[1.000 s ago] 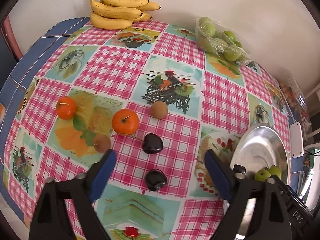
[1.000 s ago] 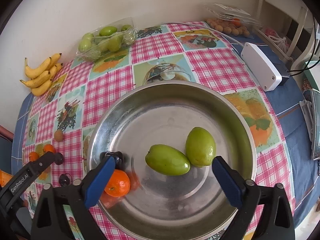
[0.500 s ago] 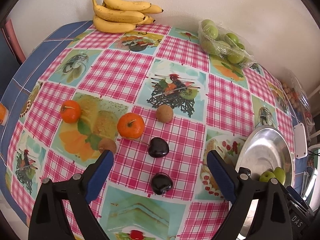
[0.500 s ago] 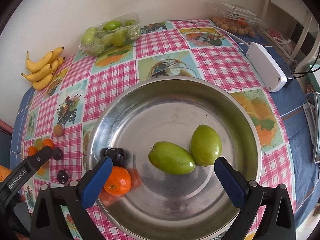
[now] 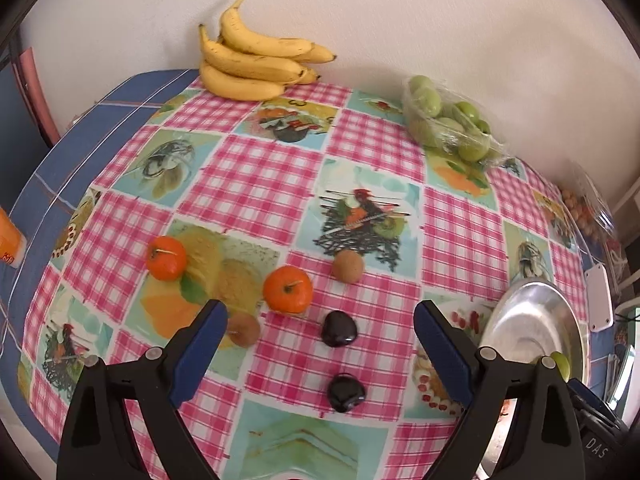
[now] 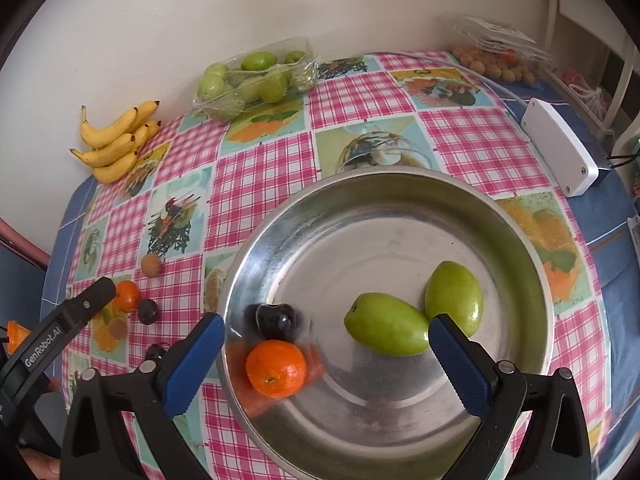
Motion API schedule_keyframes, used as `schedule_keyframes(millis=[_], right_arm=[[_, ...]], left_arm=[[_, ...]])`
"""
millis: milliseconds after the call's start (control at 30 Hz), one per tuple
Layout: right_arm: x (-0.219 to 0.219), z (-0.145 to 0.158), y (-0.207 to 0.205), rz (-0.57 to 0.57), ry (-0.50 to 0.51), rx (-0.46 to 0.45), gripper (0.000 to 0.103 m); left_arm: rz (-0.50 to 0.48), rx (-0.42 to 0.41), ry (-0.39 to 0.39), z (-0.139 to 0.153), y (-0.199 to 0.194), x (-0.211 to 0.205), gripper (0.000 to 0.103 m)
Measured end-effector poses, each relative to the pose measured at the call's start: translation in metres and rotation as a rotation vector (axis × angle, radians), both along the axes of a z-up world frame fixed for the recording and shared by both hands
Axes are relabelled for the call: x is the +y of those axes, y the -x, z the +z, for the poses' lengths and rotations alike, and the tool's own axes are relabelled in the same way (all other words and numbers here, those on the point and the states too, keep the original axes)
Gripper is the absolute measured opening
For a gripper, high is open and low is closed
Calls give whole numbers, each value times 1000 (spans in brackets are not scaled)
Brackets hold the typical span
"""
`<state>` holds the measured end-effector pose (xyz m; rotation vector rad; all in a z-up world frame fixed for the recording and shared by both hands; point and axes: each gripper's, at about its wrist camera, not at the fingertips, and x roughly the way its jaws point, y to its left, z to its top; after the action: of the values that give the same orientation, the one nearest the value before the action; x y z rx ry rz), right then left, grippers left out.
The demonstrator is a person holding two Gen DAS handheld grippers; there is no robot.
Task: Organize fruits
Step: 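Move both tools back from the bowl toward the dark plums and kiwis, then grasp a dark plum with the right tool while the left tool grasps a brown kiwi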
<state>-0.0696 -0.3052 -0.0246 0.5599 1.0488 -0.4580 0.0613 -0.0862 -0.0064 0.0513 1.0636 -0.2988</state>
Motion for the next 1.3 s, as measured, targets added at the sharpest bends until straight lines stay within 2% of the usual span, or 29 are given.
schedule_keyframes(millis=[200,433,600,1000,1200,1300], right_arm=[[11,6,-10,28,-34,-59,103],[51,8,-33,149,-32,-74,103],[79,7,-51,221,-62,-84,103],[121,-6,-78,334,-94,-66,103],[131,-24,-82,359,-82,-8,103],[132,-31,-84,361,-80,13,103]], left_arm=[[47,-23,-4,6,-14,26,95],[134,-52,-49,9,-34,68,95],[138,-41,-61,9,-40,87,95],[88,27,-35,-7,-41,83,95],[56,64,-72,-18,-41,75,95],[59,84,-61,-21,-41,74,95]])
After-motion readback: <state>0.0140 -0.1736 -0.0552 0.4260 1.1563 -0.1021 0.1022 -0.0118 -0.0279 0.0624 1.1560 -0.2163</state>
